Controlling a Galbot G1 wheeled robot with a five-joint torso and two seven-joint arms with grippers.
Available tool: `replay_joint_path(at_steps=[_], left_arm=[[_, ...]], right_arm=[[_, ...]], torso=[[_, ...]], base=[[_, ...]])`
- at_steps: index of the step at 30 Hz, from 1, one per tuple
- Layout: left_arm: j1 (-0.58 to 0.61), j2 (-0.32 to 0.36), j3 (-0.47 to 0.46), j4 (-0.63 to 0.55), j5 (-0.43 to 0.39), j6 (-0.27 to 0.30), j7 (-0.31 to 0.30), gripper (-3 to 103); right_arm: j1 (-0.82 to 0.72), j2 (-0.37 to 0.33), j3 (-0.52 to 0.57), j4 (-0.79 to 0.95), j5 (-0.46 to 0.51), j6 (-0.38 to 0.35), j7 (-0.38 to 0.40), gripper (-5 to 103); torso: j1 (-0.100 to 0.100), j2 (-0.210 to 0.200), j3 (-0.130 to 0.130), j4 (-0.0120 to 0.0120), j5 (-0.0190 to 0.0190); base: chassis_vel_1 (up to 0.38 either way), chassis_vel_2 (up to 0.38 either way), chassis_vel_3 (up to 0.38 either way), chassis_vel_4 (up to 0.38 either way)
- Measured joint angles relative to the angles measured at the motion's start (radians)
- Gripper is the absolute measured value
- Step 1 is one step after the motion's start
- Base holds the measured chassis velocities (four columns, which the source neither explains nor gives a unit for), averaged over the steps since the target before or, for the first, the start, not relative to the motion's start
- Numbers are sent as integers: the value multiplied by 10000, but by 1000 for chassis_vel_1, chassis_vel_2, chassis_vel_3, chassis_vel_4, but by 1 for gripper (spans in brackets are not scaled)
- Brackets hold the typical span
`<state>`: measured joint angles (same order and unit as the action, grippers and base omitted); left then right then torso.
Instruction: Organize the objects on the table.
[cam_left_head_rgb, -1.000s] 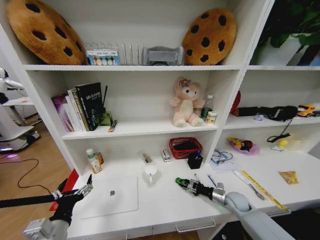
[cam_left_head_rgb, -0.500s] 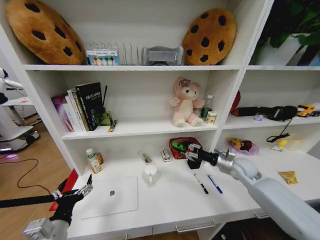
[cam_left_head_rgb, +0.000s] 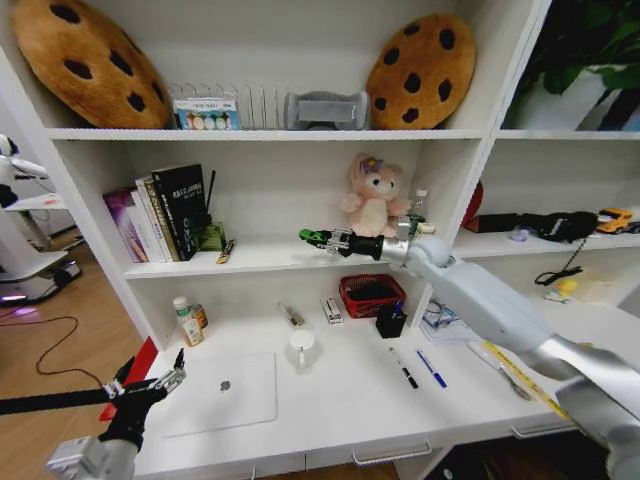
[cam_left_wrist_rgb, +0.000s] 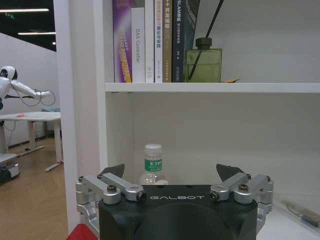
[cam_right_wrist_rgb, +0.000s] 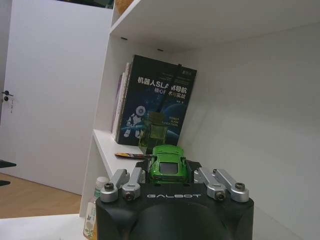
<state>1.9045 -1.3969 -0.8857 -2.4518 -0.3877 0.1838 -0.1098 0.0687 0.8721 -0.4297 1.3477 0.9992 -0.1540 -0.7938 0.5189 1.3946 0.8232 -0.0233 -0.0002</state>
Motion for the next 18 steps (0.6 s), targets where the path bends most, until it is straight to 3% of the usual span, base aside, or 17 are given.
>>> replay_joint_path(at_steps=[8,18], left_arm=[[0,0,0,0,0,0,0,100],[0,0,0,0,0,-1,0,100]], right_arm=[[1534,776,-1449,-1818,-71,-328,-260,36],[1538,1400,-2185,-2282,112,-489,270,36]], torso=[[0,0,-1,0,0],[0,2,-1,2,3]], base=[[0,0,0,0],[0,0,0,0]])
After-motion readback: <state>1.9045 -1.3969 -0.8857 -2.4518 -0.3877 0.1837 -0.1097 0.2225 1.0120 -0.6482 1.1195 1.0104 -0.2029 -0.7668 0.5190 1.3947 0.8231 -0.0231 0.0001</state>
